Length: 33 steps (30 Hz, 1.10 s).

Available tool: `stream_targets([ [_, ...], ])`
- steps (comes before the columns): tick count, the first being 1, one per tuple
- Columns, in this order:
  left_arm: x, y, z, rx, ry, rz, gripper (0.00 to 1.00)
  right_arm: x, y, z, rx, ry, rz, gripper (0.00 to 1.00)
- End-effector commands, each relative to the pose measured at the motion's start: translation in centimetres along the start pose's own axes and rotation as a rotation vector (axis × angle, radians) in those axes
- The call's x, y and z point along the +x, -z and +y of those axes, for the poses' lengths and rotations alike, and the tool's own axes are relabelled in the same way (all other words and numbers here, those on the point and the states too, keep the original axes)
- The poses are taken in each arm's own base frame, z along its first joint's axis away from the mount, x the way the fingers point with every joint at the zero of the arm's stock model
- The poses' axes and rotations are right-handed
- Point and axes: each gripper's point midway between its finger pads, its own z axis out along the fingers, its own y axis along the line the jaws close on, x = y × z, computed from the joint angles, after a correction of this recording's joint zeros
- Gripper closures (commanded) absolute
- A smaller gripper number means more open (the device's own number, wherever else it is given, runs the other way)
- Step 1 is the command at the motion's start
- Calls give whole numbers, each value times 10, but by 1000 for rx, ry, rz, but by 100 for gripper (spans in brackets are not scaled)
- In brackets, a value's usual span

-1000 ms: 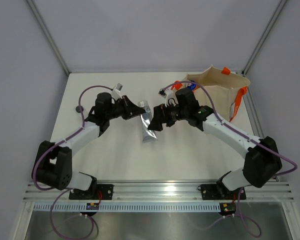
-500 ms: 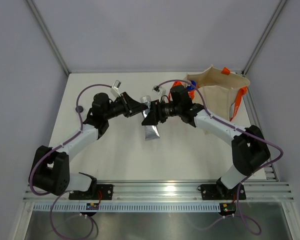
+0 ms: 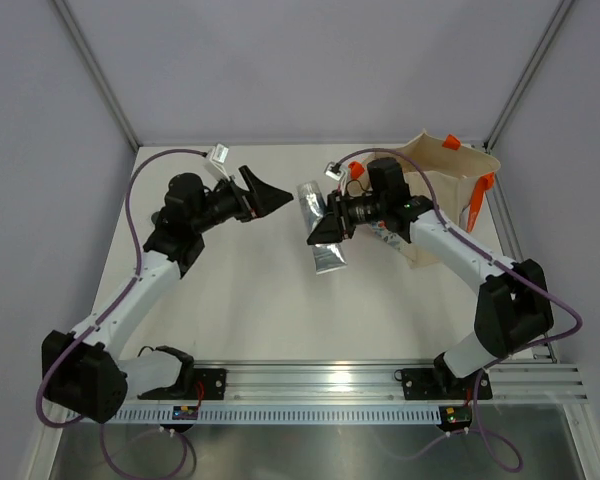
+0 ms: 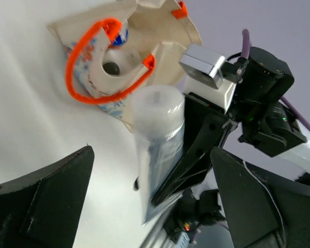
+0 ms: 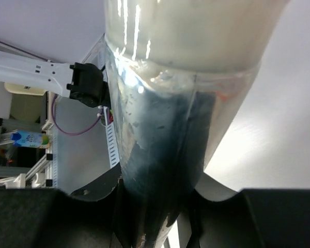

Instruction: Place the personal care products into the canvas bag

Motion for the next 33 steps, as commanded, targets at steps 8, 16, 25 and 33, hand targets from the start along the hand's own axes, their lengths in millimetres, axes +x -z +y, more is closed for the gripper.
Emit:
stream_targets([
  [8, -49, 105, 50, -607, -485, -191, 1, -144, 209, -68, 638, 440, -198, 85],
  [16, -25, 158, 97, -848, -426, -245, 1, -182, 293, -154, 1106, 752, -6, 82],
  [25, -4, 190, 112, -934, -378, -277, 1, -191, 301, -212, 1157, 864, 151, 81],
  [33, -3, 211, 139, -1107, -330, -279, 1, -167, 305, -251, 1197, 1025, 329, 38],
])
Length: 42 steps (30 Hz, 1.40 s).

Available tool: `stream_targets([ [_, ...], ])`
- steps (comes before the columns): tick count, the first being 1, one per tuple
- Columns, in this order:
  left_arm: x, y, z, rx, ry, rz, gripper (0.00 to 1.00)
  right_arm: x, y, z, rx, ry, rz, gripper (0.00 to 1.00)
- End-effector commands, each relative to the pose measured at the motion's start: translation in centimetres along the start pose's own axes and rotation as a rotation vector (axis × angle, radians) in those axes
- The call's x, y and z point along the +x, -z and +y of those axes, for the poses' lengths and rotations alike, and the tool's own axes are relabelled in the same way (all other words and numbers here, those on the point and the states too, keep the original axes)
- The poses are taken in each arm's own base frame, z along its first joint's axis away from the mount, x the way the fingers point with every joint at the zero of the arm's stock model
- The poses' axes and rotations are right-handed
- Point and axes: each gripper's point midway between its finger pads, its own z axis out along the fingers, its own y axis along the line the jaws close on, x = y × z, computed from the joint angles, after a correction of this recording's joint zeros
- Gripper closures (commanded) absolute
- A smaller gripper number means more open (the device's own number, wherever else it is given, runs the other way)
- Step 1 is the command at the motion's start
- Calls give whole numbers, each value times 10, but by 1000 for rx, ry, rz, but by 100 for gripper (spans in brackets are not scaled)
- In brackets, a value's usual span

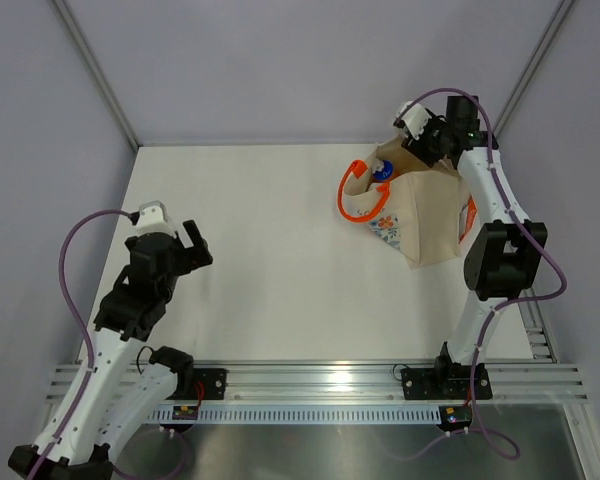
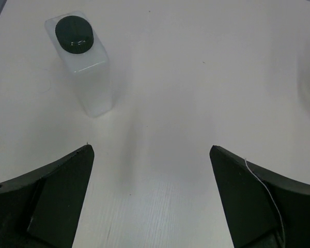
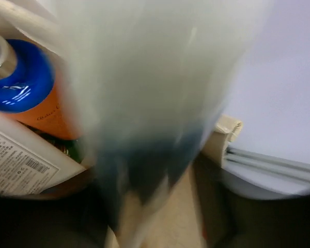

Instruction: Place the personal care products into the canvas bag

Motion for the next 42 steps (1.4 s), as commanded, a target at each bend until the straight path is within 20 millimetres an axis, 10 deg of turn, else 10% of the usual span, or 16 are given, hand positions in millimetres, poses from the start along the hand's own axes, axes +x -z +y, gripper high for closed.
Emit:
stream_targets([
  [1, 2, -11, 22, -138, 11, 8, 1, -13, 13, -31, 133, 197, -36, 19],
  [5, 4, -32, 35, -236, 22, 48, 1, -1, 31, -33, 122, 123, -27, 4],
  [12, -14, -83, 47, -297, 59, 53, 1, -41, 100, -31, 37, -33, -171, 0],
  [30, -29, -182, 87, -330, 21, 103, 2, -123, 216, 112, -385, -238, -645, 0],
  [32, -31, -186, 94, -329, 51, 98, 9, -123, 225, 134, -445, -274, -671, 1],
  [35, -29, -191, 82, -226, 83, 114, 47, -119, 229, 168, -507, -292, -659, 1],
  [42, -55, -157, -18, 312, 195, 89, 88, -117, 210, 262, -707, -301, -539, 1],
])
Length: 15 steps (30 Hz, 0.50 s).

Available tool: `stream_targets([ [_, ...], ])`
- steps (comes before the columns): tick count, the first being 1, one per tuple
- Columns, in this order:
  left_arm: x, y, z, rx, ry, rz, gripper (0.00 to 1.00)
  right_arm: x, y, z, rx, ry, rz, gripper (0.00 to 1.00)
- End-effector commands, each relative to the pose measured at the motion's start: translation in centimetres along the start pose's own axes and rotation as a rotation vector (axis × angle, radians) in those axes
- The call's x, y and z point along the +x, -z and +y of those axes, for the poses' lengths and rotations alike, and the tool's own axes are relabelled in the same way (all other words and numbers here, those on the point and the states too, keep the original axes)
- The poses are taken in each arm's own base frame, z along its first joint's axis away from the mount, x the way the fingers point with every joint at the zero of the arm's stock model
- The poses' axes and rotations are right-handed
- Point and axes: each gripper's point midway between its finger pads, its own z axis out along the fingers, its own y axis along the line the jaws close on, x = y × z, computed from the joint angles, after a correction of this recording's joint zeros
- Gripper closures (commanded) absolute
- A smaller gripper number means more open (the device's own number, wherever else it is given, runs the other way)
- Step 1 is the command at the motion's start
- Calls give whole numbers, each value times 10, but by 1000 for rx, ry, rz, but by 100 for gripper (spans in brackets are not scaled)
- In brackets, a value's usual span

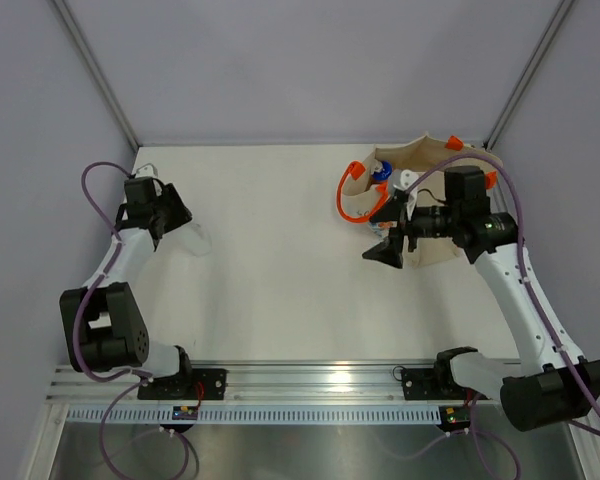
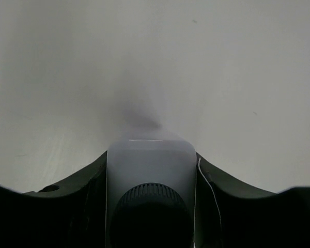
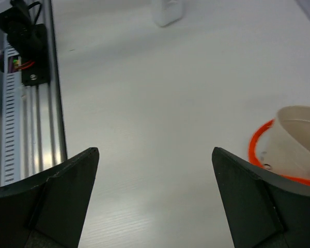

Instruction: Place the personal care products into the canvas bag

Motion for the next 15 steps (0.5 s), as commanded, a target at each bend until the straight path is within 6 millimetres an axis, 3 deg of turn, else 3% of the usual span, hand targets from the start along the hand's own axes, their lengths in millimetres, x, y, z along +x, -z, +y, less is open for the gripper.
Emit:
stream_targets([
  [1, -36, 61, -97, 514, 32, -104, 88, 19, -25, 23, -76, -76, 33, 0],
  [2, -41, 75, -112, 604, 53, -121, 89, 19, -29, 25, -98, -78, 26, 1],
  [3, -36, 99, -135, 770, 31, -99, 89, 14, -32, 32, -155, -79, -6, 0],
  [4, -25, 109, -143, 842, 29, -77, 90, 15, -36, 34, -193, -79, -18, 1],
  [5, -26, 133, -160, 939, -7, -104, 91, 10, -38, 34, -221, -40, -42, 1],
  [7, -2, 168, -185, 1103, -113, -67, 92, 0, -45, 33, -287, -39, -85, 1],
  [11, 36, 241, -218, 1370, -282, -64, 92, -9, -77, 33, -342, -101, -38, 0],
  [12, 41, 253, -224, 1405, -304, -67, 92, -10, -88, 37, -346, -122, -23, 1],
  [15, 56, 289, -238, 1512, -363, -76, 93, -19, -117, 24, -252, -211, -45, 1],
])
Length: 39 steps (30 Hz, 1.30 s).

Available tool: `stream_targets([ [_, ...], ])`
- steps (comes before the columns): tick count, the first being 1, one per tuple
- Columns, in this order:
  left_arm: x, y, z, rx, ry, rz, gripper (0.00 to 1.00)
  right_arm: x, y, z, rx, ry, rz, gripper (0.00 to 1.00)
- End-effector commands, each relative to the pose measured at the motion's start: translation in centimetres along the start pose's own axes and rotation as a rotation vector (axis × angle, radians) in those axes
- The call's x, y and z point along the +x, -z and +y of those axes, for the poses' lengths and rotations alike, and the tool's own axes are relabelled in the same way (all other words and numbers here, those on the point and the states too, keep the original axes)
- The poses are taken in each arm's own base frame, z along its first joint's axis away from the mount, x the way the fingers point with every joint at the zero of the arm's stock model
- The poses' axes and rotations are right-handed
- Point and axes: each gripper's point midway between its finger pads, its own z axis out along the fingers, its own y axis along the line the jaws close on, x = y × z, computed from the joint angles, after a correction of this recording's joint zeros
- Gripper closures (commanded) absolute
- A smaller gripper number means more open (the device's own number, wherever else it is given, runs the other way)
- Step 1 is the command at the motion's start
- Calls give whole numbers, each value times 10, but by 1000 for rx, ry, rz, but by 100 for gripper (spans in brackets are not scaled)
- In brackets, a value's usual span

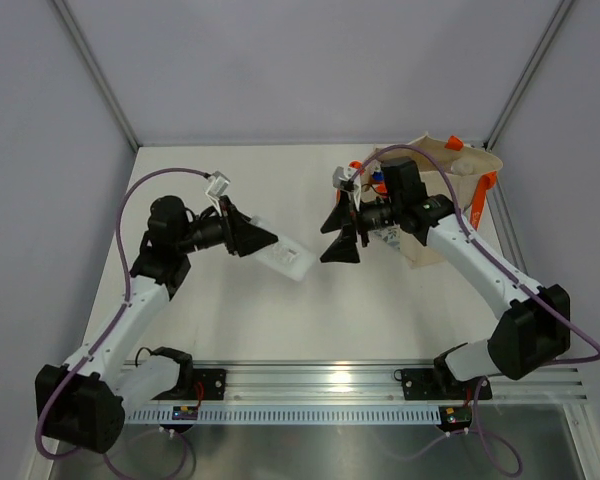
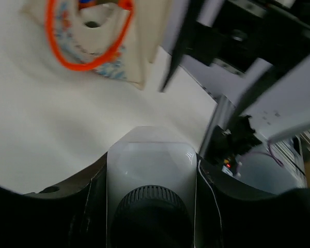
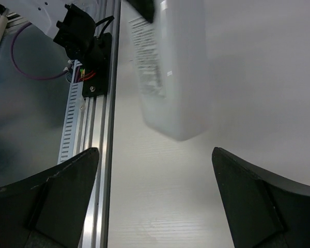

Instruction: Place the personal care products into the canvas bag

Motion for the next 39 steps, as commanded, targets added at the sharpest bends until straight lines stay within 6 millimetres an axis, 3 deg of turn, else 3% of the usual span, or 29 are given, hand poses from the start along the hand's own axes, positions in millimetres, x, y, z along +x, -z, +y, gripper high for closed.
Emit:
stream_targets([
  [1, -21, 8, -83, 285, -198, -45, 93, -40, -23, -16, 94, -16, -99, 1],
  [5, -21, 6, -102, 335, -223, -45, 93, -40, -35, -7, 30, -17, -84, 1],
  [12, -21, -10, -109, 375, -218, -16, 94, -9, -53, 59, -355, -31, 20, 1],
  [17, -30, -11, -121, 411, -229, -35, 94, 11, -73, 60, -350, -46, 79, 5],
  [19, -32, -11, -121, 407, -233, -38, 94, 6, -73, 62, -357, -41, 62, 14],
  [22, -34, -13, -118, 384, -243, -44, 92, -2, -69, 66, -349, -19, 53, 50],
  [23, -35, -14, -116, 371, -241, -49, 89, -3, -67, 66, -346, -16, 56, 71],
  [26, -35, -16, -107, 321, -233, -63, 55, -5, -61, 72, -333, 9, 60, 93],
  [27, -38, -14, -107, 304, -238, -80, 36, -8, -58, 75, -325, 29, 57, 98],
  [29, -43, -13, -104, 266, -261, -112, 20, -5, -55, 72, -282, 59, 74, 100],
  [30, -47, -8, -106, 249, -290, -137, 1, -6, -50, 71, -256, 88, 84, 100],
  [32, -58, -4, -103, 193, -327, -177, 1, 0, -45, 58, -173, 120, 124, 100],
  [33, -73, 2, -109, 168, -401, -210, 1, 0, -39, 52, -139, 142, 127, 100],
  [35, -83, 10, -98, 37, -406, -224, 1, -1, -19, 27, -35, 130, 114, 100],
  [36, -82, 14, -87, -35, -416, -199, 1, -5, -7, 19, -1, 131, 101, 100],
  [37, -102, 25, -85, -128, -437, -260, 1, -8, 15, -2, 81, 110, 80, 100],
  [39, -106, 36, -74, -230, -449, -264, 1, -22, 43, -21, 184, 127, 58, 100],
])
